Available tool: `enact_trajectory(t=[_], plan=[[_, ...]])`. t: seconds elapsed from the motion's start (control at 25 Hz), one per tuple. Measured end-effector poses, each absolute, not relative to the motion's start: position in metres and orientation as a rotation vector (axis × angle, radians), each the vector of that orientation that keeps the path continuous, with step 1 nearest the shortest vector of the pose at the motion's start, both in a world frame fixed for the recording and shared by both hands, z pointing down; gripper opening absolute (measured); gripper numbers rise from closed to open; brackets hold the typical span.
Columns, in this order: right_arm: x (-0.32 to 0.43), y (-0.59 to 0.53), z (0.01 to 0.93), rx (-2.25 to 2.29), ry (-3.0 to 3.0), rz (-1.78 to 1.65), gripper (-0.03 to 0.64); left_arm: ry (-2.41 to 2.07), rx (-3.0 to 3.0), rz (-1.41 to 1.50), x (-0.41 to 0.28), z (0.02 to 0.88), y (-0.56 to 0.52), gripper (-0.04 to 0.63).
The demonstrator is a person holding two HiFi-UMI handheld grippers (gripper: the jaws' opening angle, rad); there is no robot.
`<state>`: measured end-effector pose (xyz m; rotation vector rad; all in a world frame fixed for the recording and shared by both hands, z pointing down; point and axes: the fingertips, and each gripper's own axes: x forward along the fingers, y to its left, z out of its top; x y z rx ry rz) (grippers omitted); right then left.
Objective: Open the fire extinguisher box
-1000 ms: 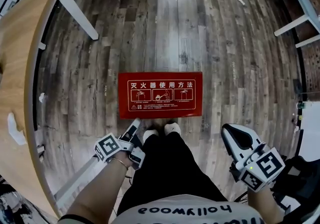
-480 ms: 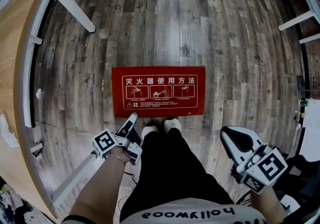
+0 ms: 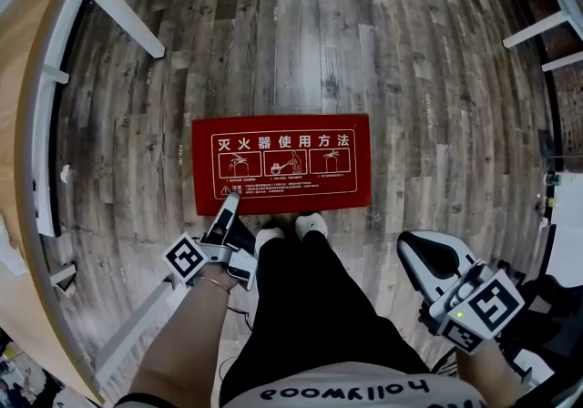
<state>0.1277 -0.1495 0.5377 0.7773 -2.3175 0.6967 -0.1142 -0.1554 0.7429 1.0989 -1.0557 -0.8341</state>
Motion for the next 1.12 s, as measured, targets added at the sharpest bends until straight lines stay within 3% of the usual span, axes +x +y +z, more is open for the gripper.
enact_trajectory(t=[0.68, 1.12], plan=[[0.113, -0.177, 0.485, 0.819, -2.414, 0.666, 0.012, -0.934, 1.292, -0.938, -0.124, 0.633, -0.197, 0.075], [0.116, -0.199, 0.452, 0.865, -2.438, 0.658, 0.012, -0.851, 1.137, -1.003, -0.132, 0.608, -0.227, 0.077]])
